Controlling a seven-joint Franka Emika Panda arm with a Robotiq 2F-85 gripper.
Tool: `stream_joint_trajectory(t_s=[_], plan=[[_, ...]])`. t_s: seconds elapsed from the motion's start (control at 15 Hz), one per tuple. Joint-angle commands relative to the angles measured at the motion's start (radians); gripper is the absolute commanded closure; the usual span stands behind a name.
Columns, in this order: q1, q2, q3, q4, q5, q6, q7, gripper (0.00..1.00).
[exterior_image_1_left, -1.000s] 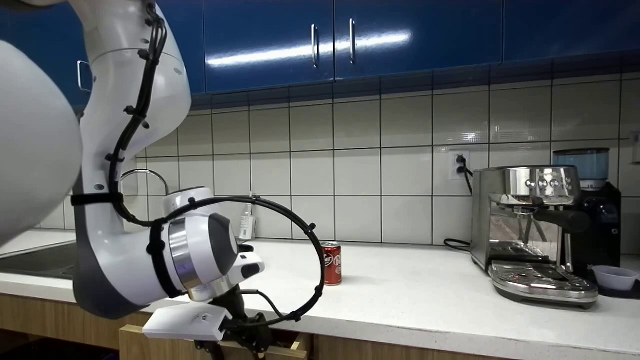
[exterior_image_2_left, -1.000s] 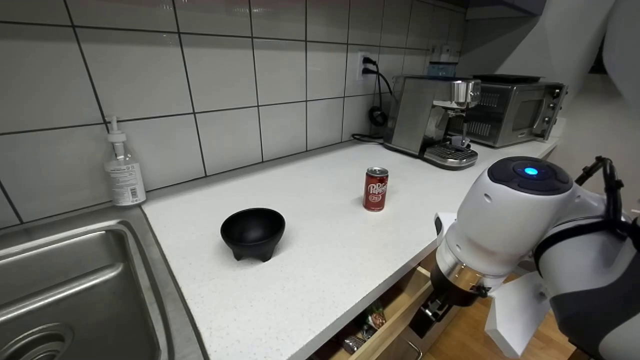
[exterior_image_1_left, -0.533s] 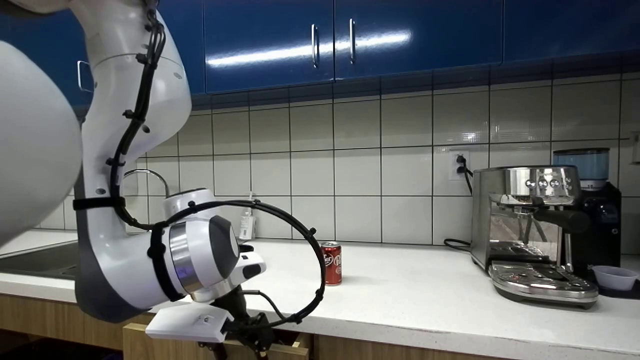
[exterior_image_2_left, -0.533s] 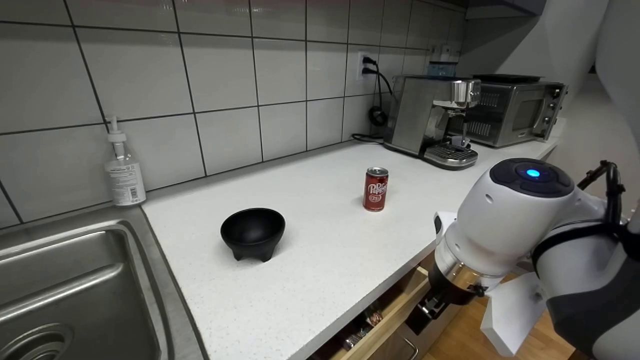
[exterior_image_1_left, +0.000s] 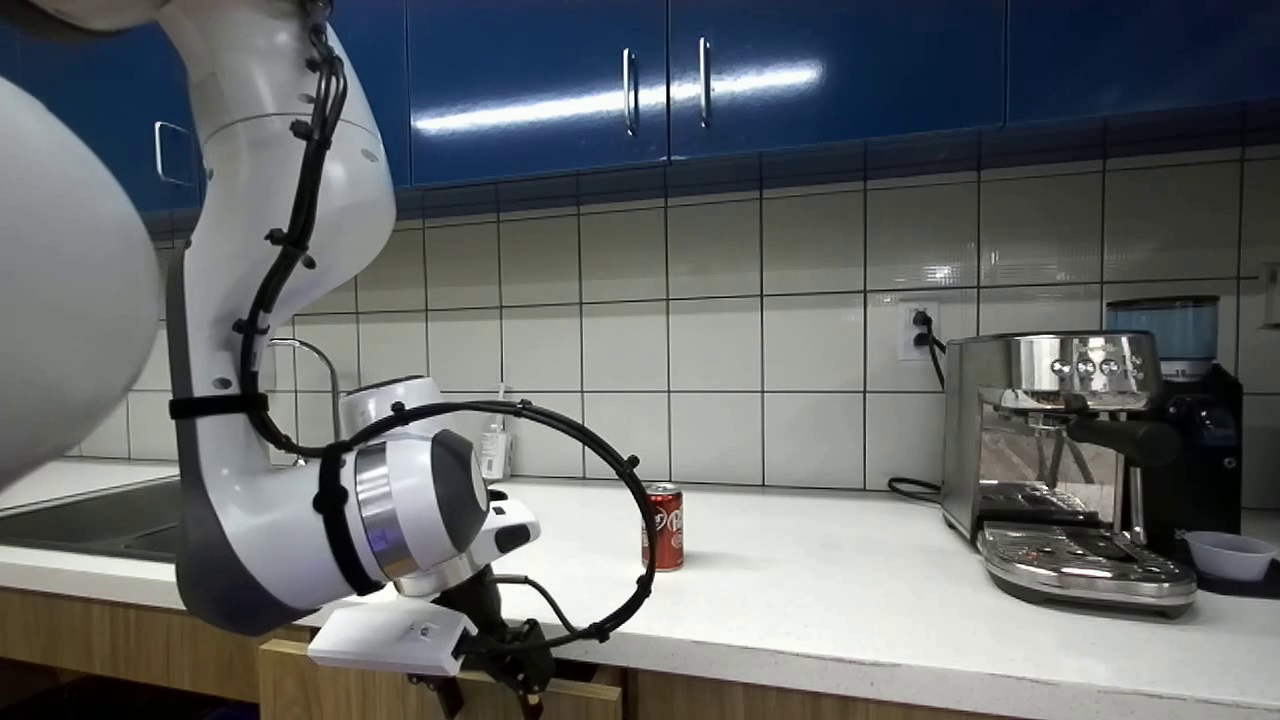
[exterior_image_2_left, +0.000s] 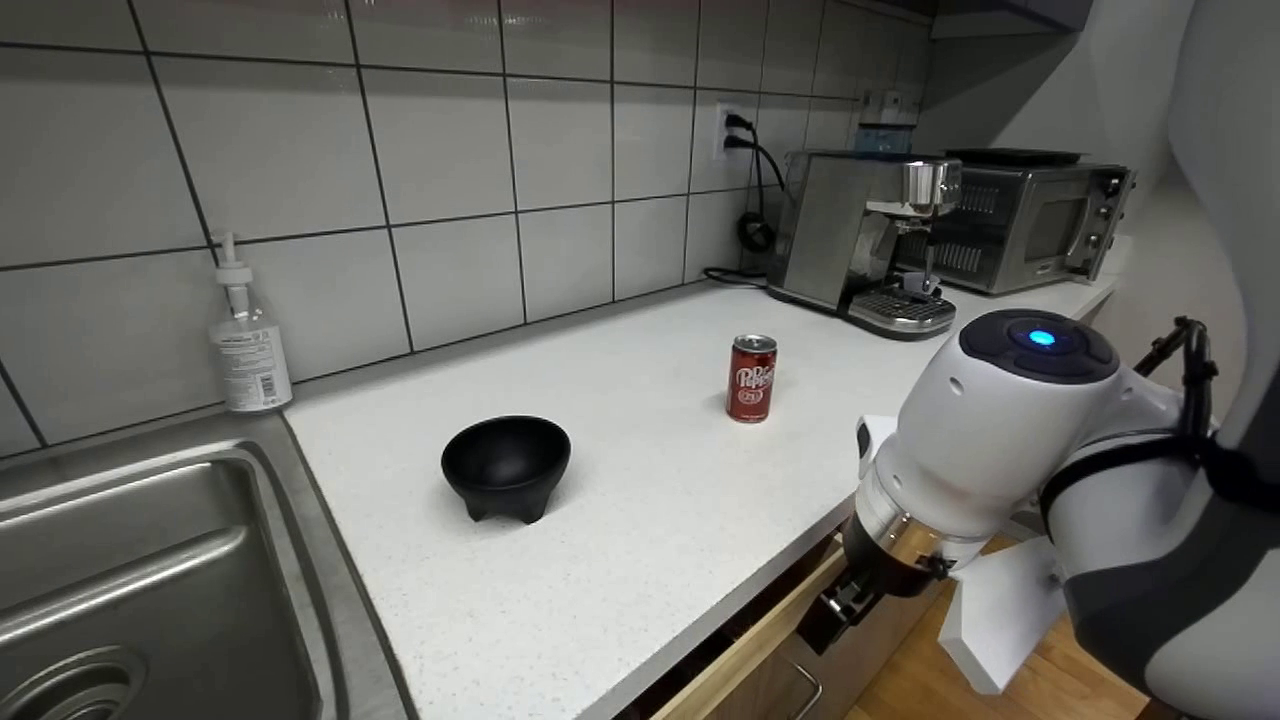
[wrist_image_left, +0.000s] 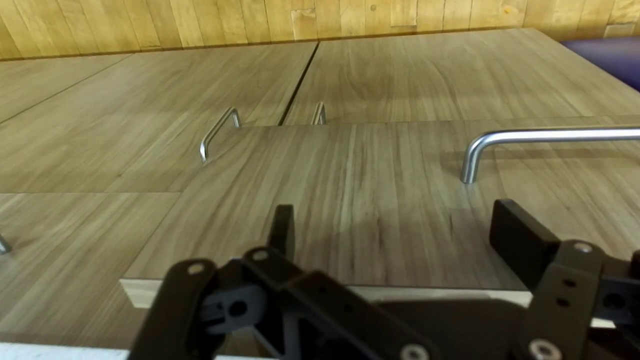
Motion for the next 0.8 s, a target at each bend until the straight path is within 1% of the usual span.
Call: stream_joint_trajectory(t_s=[0.0, 0.53, 0.73], plan=[[-0.072, -0.018, 0.044, 0.064, -0.005, -0.038, 0.016, 0.0], [-0.17, -0.02, 0.131, 0.132, 0.002, -0.087, 0.015, 0.0], [-0.197, -0.016, 0.154, 0.16, 0.008, -0.103, 0.015, 0.0]])
